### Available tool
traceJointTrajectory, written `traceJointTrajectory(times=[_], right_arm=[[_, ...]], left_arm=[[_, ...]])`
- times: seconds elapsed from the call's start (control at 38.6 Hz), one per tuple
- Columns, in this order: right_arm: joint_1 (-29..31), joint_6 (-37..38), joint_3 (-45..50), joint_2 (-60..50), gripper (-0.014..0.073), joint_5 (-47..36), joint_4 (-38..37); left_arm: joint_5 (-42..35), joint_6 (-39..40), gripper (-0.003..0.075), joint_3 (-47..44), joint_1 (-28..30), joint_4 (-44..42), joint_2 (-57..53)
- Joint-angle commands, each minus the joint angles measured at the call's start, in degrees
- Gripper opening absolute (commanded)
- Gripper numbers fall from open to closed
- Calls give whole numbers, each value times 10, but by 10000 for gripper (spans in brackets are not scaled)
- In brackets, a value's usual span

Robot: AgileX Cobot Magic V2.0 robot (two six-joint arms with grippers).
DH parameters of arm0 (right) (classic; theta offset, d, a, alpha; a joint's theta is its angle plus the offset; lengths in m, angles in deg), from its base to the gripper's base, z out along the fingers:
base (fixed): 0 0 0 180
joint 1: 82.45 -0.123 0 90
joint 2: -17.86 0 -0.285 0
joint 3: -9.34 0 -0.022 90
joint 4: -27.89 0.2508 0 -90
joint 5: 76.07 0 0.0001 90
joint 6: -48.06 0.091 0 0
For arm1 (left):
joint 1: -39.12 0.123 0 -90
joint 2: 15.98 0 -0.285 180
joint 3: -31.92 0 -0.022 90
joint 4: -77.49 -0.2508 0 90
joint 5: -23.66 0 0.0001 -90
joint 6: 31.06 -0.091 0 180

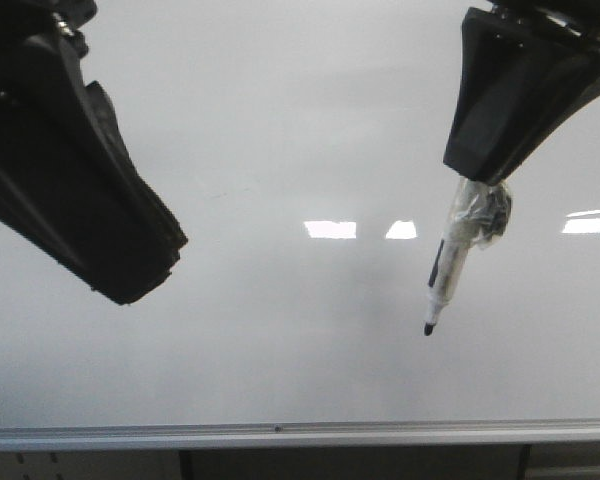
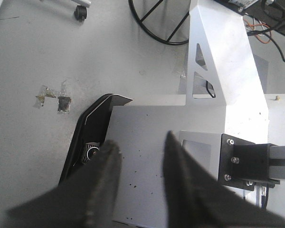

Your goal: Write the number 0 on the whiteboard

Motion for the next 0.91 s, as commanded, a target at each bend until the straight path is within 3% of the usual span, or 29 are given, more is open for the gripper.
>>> traceJointTrajectory(times=[0.0,0.16,0.34,0.6,0.88], right_arm=[[4,20,-19,-25,-58,-24,-10],[4,42,-44,-24,-58,-42,-28],[4,116,-188,1,-58,-28,-134],[4,120,-410,94,-58,-16,-143],[4,123,-470,154,-58,-44,-148]], left_arm=[[26,-1,6,18,-4,34,-18],[26,-1,-20,18,-4,34,-18],[26,-1,-20,18,-4,34,-18],[26,-1,-20,18,-4,34,-18],[26,-1,-20,18,-4,34,-18]])
